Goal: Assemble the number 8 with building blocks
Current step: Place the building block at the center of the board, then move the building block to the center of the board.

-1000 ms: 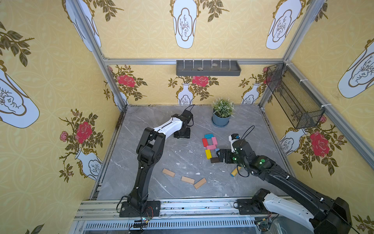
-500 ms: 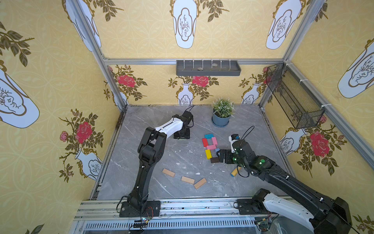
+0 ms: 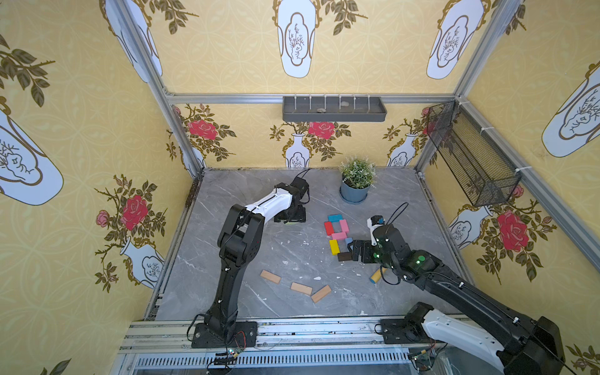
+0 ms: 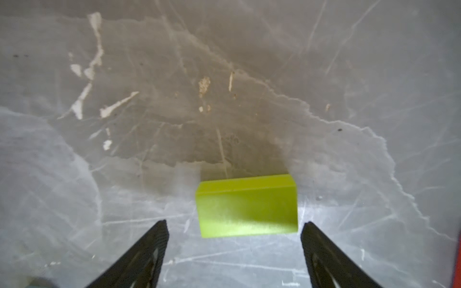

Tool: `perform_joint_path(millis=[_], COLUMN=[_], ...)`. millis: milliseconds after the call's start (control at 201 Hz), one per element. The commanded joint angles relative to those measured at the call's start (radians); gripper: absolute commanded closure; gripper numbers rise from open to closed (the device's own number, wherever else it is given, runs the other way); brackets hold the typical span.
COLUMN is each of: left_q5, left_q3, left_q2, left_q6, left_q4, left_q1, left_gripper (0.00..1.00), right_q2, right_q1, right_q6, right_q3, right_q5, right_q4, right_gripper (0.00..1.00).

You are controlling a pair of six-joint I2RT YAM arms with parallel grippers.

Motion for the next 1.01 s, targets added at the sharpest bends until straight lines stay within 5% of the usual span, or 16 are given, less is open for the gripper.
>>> perform_joint_path(millis=[0, 493, 1001], left_q5=[-0.055, -0.165, -0.166], left_q3=[-0.051, -0.585, -0.703], left_q2=[-0.074, -0.518, -0.469], left_q6=[-0.022, -0.040, -0.035], left_q4=[0.000, 0.066, 0.130], left_q1=[0.000, 0.092, 0.202], left_gripper=[0.10, 0.07, 0.16], right_q2=[-0.003, 0.019, 0.023], right_q1=[0.001, -0.008, -0.010], right_q6=[-0.002, -0.013, -0.020], right_q3=[-0.001, -0.013, -0.013], right_q5=[-0.001, -0.022, -0.038], right_q4=[0.011, 0.040, 0.042], right_gripper=[0.00, 0.00, 0.00])
